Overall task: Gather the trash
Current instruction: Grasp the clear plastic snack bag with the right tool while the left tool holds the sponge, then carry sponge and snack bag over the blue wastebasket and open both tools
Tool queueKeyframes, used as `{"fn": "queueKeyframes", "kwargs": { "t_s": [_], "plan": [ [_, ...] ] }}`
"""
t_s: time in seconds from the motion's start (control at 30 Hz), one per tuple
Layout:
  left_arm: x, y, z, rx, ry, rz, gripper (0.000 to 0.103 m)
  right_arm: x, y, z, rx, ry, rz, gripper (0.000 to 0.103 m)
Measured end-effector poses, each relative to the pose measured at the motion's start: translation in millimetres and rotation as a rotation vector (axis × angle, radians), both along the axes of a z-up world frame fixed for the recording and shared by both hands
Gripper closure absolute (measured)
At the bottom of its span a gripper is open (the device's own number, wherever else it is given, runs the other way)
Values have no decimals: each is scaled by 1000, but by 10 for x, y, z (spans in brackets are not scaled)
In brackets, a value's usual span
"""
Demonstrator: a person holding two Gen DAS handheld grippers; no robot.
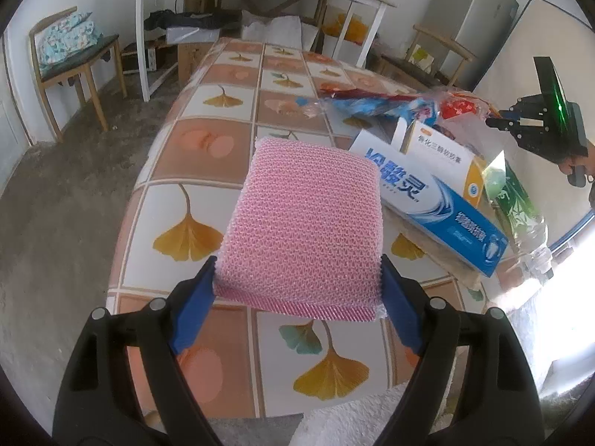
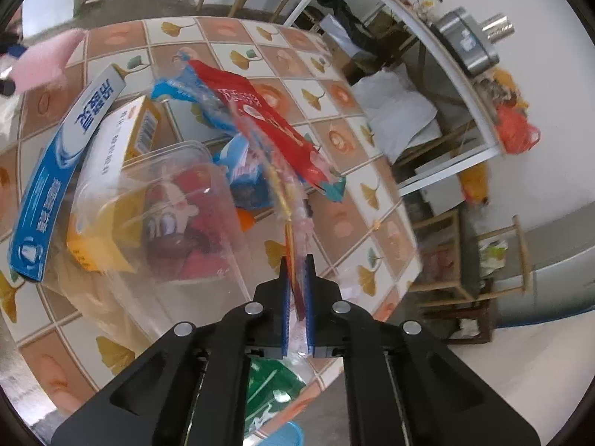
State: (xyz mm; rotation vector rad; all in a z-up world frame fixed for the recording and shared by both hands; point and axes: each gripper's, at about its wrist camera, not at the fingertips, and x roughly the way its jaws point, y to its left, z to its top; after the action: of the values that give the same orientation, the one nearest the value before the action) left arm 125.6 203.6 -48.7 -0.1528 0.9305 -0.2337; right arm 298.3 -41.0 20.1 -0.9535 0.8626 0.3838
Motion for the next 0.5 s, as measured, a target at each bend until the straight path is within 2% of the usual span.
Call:
{"fn": "queueKeyframes", "kwargs": {
  "t_s": [0.1,0.3,0.43,0.5],
  "plan": [
    [-77,-19,81,0,-22,1,25,-138,-8,88,-8,-48,5,97],
    [-221,-67,324,-11,-92,-8,25,-406,-106,461,86,-174,-35,98],
    [-296,-141,496,-51,-134,-35,25,-608,-213,684,141,-246,-75,98],
    [-336,-217,635,-80,-173,-78,25,-727,-292,808,170,-286,-93,98]
  ]
}}
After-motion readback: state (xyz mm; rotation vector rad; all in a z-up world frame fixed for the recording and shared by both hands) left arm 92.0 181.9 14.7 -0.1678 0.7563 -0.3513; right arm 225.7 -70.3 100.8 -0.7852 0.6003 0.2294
